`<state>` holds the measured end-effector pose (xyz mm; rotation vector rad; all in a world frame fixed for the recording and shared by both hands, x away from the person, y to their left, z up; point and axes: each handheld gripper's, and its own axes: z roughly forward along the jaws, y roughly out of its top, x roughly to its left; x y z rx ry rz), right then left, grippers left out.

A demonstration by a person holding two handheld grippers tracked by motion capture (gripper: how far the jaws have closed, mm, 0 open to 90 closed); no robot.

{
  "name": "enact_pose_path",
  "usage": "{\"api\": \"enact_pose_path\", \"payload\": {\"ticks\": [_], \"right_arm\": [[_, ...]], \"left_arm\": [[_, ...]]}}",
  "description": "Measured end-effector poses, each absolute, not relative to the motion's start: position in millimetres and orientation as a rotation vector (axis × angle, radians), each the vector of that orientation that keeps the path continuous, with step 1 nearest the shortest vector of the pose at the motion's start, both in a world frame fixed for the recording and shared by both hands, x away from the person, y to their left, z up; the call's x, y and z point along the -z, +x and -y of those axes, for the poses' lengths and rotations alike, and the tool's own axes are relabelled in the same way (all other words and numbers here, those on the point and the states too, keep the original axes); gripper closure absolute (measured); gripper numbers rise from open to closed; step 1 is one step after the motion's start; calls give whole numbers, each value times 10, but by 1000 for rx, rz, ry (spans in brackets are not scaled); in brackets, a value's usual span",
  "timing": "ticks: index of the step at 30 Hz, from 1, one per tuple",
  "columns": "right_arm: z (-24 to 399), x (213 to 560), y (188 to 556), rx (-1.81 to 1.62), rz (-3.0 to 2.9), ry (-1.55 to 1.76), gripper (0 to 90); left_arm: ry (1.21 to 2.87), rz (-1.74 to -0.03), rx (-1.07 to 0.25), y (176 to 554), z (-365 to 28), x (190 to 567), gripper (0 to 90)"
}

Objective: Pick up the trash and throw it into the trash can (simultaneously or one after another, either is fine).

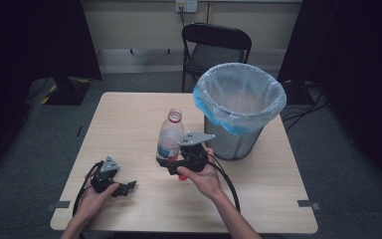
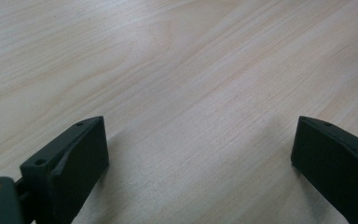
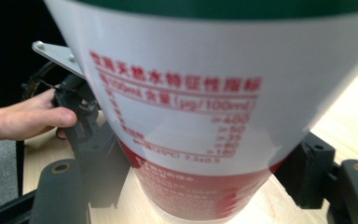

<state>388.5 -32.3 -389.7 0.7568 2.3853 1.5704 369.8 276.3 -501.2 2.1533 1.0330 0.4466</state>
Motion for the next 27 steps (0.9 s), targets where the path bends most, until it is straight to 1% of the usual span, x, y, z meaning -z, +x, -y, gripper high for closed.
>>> {"api": "enact_pose_path", "payload": {"ticks": [14,27], "right_arm": [[372,3602,3807,-1645,-2357,707,274],[513,3213,3782,-1742,-2272,666,274]], "left_arm": [[2152,-1034,-447,3697,-2763,5013,33],[2153,-1033,-449,3697,-2762,5013,33]]}}
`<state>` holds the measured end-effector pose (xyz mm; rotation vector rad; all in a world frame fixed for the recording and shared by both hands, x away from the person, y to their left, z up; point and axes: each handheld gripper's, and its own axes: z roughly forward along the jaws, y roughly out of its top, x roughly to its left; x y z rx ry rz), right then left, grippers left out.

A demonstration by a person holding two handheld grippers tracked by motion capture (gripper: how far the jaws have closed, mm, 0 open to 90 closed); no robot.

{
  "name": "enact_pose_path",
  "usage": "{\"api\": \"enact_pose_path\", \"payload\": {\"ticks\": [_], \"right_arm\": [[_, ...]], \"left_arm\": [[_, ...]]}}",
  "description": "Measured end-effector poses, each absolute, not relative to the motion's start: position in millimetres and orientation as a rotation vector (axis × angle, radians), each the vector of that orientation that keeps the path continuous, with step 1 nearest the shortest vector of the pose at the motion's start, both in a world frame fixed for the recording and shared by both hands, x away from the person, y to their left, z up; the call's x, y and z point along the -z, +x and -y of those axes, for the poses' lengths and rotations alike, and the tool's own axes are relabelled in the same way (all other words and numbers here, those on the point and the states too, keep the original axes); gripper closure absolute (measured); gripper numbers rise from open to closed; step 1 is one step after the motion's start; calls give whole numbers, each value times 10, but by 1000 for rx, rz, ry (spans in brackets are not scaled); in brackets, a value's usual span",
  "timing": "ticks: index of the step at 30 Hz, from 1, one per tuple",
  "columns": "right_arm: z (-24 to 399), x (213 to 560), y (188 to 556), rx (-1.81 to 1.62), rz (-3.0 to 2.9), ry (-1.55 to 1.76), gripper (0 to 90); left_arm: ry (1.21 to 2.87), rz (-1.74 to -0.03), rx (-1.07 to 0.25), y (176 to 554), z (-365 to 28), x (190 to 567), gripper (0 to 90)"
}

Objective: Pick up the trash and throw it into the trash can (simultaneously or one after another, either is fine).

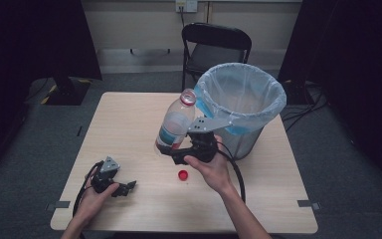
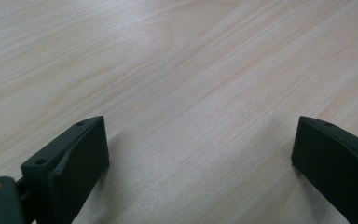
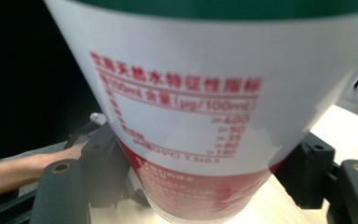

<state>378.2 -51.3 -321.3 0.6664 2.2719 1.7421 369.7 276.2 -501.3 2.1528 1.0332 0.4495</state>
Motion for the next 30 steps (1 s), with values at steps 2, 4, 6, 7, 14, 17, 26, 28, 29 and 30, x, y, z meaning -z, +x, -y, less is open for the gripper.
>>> {"api": "enact_pose_path", "payload": {"ticks": [2,4,6,7,14,17,26,28,29,30], "right_arm": [[538,3144,3797,-1747,-2255,663,274],[558,3077,3808,-1758,-2242,660,274],[575,3017,3815,-1760,-2233,657,274],[584,2990,3821,-1761,-2232,653,274],[660,2835,3875,-1766,-2196,661,275],[705,2767,3902,-1776,-2172,664,275],[887,2618,3978,-1821,-2111,694,275],[922,2591,3988,-1825,-2098,701,276],[937,2577,3994,-1825,-2093,704,276],[951,2563,4001,-1826,-2087,707,275]], "left_arm": [[2152,-1034,-449,3697,-2762,5013,33],[2152,-1034,-449,3697,-2762,5013,33],[2152,-1034,-449,3697,-2762,5013,33],[2152,-1034,-449,3697,-2762,5013,33],[2152,-1034,-450,3697,-2762,5013,33],[2153,-1033,-450,3697,-2762,5013,33],[2153,-1033,-450,3697,-2762,5012,33],[2153,-1033,-450,3697,-2762,5012,33],[2153,-1033,-450,3697,-2763,5012,33],[2153,-1033,-450,3697,-2762,5012,33]]}}
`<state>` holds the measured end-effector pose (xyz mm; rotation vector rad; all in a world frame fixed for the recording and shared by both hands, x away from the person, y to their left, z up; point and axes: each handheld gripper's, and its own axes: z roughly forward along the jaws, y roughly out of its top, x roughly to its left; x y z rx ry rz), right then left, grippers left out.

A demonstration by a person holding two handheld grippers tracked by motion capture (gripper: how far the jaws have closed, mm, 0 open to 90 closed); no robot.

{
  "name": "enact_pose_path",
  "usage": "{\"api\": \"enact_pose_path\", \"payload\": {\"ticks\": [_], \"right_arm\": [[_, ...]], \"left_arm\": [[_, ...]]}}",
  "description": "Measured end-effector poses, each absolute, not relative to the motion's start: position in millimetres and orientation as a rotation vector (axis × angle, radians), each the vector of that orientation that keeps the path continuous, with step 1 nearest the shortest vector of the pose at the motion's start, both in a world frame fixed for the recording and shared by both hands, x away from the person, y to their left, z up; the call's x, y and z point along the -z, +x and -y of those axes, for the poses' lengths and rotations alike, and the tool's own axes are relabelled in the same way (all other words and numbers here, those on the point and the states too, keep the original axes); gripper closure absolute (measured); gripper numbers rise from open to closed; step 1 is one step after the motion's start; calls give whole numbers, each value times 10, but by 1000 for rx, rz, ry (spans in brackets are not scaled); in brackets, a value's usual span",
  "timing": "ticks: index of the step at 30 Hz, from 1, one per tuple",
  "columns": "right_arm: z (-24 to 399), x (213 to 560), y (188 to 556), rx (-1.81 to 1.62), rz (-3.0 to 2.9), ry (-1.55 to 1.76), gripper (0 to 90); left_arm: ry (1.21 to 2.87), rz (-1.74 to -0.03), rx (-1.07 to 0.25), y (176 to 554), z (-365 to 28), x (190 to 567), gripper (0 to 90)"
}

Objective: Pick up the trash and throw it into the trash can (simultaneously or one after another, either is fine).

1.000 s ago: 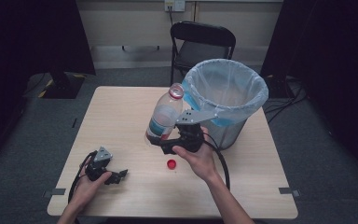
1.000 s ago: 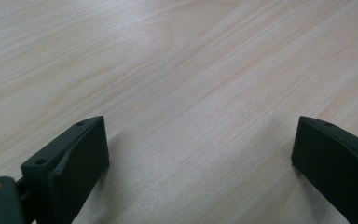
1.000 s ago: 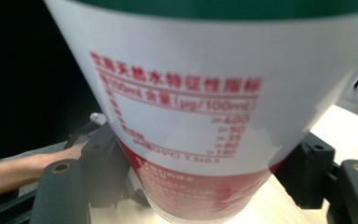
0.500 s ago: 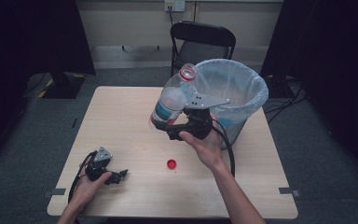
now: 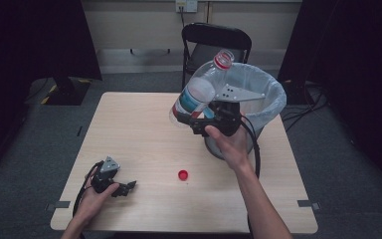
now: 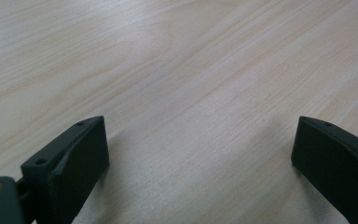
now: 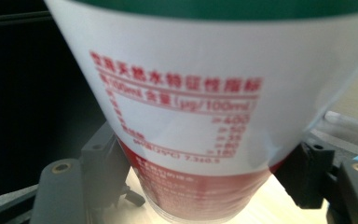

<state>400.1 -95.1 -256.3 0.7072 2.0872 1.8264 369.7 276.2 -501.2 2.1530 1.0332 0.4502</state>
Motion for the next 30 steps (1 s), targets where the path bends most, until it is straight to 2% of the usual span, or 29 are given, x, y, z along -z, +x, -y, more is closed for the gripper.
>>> {"api": "enact_pose_path", "payload": {"ticks": [30], "right_arm": [[1565,2194,4440,-1764,-1892,895,277]], "left_arm": [[2153,-1033,-450,3697,-2762,5013,33]]}}
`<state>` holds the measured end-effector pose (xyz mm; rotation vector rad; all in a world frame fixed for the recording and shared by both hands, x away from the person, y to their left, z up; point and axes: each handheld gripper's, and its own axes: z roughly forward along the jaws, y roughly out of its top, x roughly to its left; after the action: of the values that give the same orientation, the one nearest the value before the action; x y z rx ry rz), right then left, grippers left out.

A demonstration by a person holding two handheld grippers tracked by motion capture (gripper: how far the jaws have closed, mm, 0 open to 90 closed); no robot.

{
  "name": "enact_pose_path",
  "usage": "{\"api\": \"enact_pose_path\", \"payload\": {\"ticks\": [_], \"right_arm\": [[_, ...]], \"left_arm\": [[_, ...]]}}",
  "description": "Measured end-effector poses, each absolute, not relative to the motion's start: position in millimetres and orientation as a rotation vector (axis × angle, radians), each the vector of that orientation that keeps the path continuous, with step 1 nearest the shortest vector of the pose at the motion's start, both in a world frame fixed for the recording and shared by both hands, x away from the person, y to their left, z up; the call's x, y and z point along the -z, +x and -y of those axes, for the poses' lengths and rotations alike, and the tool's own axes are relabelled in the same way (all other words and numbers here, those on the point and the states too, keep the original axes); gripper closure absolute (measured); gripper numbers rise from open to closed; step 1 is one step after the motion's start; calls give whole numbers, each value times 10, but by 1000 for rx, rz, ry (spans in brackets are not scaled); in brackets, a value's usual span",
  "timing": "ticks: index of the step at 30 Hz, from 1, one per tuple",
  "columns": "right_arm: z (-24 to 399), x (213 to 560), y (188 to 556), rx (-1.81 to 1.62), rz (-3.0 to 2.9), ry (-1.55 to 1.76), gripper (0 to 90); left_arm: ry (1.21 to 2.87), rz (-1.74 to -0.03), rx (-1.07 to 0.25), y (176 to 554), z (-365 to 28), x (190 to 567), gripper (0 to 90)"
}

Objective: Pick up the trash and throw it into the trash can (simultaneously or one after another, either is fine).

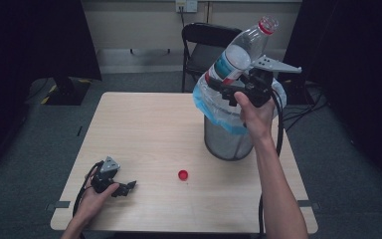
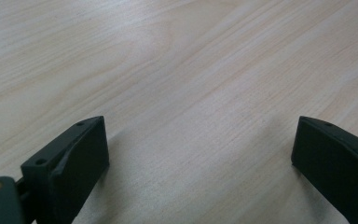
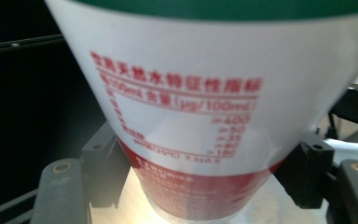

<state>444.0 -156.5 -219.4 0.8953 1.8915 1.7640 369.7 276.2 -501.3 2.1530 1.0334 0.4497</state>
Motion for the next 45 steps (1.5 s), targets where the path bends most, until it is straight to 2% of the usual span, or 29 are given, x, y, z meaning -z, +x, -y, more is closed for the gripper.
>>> {"api": "enact_pose_path", "payload": {"ticks": [21,45], "right_arm": [[1893,2267,4669,-1582,-1845,1114,247],[1829,2308,4564,-1618,-1874,1070,252]], "left_arm": [[2152,-1034,-449,3697,-2762,5013,33],[2153,-1034,-449,3696,-2761,5013,33]]}}
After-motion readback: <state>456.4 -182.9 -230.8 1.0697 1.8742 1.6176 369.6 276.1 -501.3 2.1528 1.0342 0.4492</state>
